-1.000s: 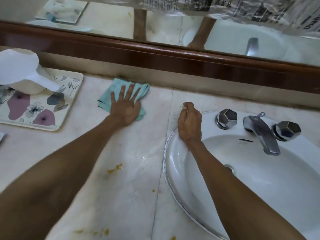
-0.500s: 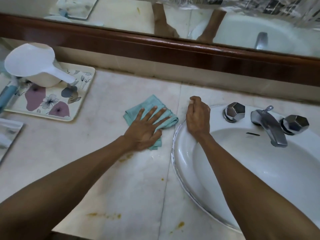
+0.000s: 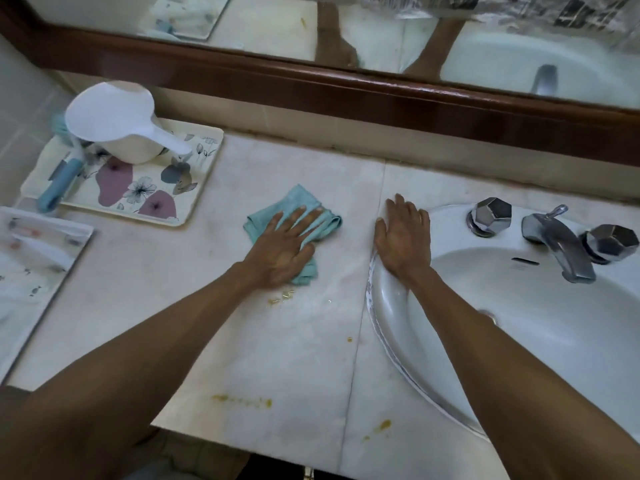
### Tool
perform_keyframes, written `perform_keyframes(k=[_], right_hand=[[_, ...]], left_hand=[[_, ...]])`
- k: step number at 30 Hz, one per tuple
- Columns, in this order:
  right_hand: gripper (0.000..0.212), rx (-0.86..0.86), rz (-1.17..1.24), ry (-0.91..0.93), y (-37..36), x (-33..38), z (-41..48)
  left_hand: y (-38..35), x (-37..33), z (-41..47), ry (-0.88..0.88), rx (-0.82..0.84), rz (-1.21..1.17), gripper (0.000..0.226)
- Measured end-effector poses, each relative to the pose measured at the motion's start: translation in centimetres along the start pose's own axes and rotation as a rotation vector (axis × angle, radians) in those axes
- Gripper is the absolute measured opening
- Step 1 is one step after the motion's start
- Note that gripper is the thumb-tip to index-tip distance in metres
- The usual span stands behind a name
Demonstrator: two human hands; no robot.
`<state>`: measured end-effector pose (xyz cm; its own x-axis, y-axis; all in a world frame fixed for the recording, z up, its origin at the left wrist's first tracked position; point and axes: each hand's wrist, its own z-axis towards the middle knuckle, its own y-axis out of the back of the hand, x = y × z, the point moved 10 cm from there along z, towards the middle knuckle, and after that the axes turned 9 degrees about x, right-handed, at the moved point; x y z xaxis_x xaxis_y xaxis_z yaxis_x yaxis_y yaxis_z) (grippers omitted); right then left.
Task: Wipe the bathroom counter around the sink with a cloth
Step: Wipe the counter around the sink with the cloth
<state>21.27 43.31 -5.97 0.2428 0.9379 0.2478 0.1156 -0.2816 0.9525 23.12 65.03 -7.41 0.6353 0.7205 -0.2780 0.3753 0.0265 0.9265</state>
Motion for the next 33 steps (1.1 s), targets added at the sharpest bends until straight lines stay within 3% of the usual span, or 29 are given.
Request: perform_keyframes(k=[4, 8, 13, 17, 23, 29, 33], right_hand=[[0.056, 0.033, -0.034, 0.039, -1.1, 2.7, -3.0], [0.059, 0.019, -0.047, 0.057, -1.5, 4.0, -4.5], [0.055, -0.035, 0.010, 0.082, -1.4, 4.3, -5.4], [0.054, -0.098, 0.225, 0.101, -0.9, 3.8, -6.9], [0.049, -0.238, 0.346, 0.004, -0.1, 2.2, -10.2], [0.049, -0.201, 0.547, -0.084, -1.3, -0.5, -12.0], [0.048, -0.158, 0.528, -0.052, -1.8, -0.6, -13.6]], left_hand=[[1.7, 7.1, -3.1, 0.227, -0.032, -0.130, 0.060], [-0.7, 6.5, -7.7, 0.392, -0.074, -0.114, 0.063], [-5.4, -2.4, -11.8, 0.286, -0.128, -0.005, 0.061], [-4.6, -1.2, -10.8, 0.158, -0.116, 0.026, 0.059], [-2.7, 0.2, -5.8, 0.448, -0.159, -0.037, 0.063], [-6.2, -8.2, -9.6, 0.080, -0.079, 0.049, 0.061], [-6.7, -7.5, -11.3, -0.085, 0.004, 0.080, 0.061]])
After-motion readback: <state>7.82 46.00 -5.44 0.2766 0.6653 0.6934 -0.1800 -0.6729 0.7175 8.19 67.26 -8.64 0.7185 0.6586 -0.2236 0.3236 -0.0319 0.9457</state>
